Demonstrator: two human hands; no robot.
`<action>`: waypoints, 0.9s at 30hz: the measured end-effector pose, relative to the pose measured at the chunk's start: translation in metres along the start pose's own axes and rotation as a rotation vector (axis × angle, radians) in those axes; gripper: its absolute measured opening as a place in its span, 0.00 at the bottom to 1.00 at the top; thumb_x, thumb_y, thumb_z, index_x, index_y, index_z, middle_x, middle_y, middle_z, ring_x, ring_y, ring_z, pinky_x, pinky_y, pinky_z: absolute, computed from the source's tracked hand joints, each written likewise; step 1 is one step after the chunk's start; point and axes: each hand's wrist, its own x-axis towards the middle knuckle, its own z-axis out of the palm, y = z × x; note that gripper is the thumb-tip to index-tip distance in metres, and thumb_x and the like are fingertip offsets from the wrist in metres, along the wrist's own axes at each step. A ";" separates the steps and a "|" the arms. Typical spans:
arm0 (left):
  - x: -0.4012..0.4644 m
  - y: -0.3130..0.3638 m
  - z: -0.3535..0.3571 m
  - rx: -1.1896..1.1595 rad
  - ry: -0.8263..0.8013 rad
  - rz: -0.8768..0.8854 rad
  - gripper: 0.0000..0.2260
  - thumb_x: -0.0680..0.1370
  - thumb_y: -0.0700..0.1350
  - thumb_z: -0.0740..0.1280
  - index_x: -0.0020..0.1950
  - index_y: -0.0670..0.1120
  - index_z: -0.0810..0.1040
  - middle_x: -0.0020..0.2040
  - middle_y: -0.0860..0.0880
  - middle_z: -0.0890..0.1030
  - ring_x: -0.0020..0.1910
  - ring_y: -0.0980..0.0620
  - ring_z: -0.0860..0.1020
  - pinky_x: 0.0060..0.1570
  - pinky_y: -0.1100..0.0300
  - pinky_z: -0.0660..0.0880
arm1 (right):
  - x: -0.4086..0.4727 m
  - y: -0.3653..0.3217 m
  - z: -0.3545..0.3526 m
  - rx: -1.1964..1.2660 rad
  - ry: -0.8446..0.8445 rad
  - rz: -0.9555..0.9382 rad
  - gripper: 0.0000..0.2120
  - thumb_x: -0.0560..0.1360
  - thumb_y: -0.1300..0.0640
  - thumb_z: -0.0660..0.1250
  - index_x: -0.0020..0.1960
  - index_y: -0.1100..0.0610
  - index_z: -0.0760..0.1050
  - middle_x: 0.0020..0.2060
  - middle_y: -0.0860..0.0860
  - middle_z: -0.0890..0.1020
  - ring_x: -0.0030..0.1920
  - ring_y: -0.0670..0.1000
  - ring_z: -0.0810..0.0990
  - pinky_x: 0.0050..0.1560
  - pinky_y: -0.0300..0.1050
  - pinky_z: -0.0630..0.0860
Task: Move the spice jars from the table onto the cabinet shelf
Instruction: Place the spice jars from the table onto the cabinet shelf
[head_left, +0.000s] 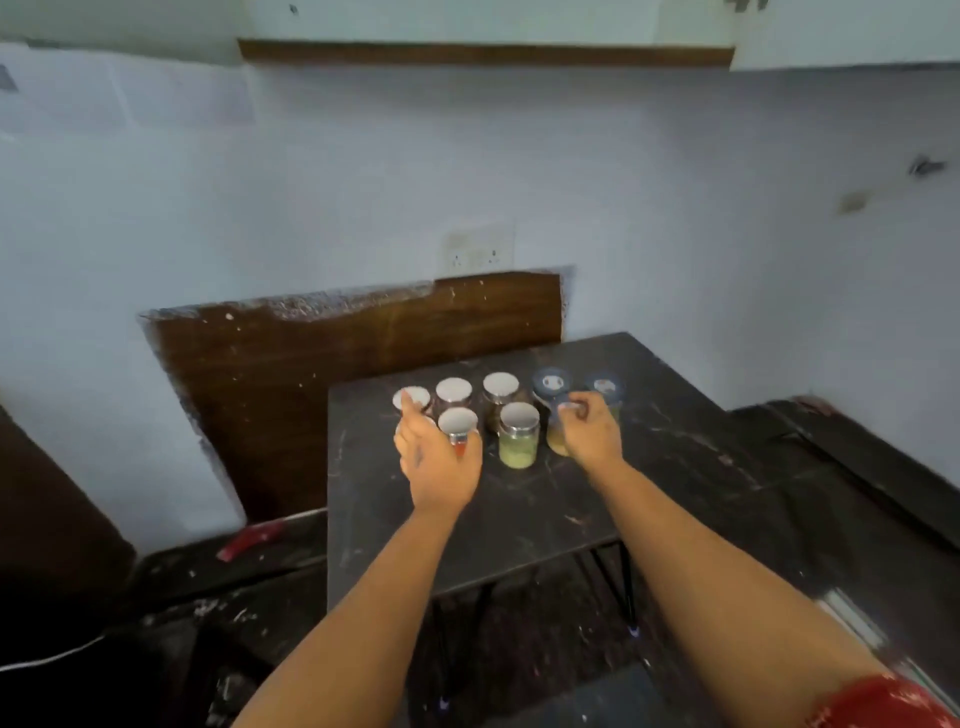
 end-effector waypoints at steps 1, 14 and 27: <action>-0.001 -0.004 0.010 -0.007 -0.016 -0.036 0.44 0.74 0.50 0.71 0.79 0.41 0.46 0.76 0.42 0.60 0.74 0.39 0.58 0.70 0.42 0.59 | 0.000 0.019 0.004 -0.011 -0.028 0.046 0.14 0.79 0.52 0.63 0.63 0.53 0.72 0.57 0.56 0.80 0.58 0.59 0.77 0.58 0.49 0.71; 0.028 -0.038 0.137 0.047 -0.244 -0.306 0.37 0.74 0.46 0.72 0.76 0.45 0.53 0.75 0.45 0.61 0.75 0.42 0.57 0.71 0.46 0.60 | 0.091 0.094 0.043 -0.359 -0.297 -0.189 0.25 0.74 0.54 0.70 0.69 0.56 0.68 0.63 0.57 0.72 0.64 0.57 0.71 0.63 0.48 0.68; 0.055 -0.042 0.171 0.077 -0.251 -0.341 0.29 0.75 0.45 0.70 0.72 0.44 0.62 0.67 0.45 0.71 0.68 0.46 0.69 0.68 0.47 0.69 | 0.160 0.075 0.096 -0.787 -0.551 -0.573 0.39 0.77 0.54 0.68 0.79 0.49 0.48 0.78 0.60 0.45 0.78 0.63 0.47 0.74 0.58 0.56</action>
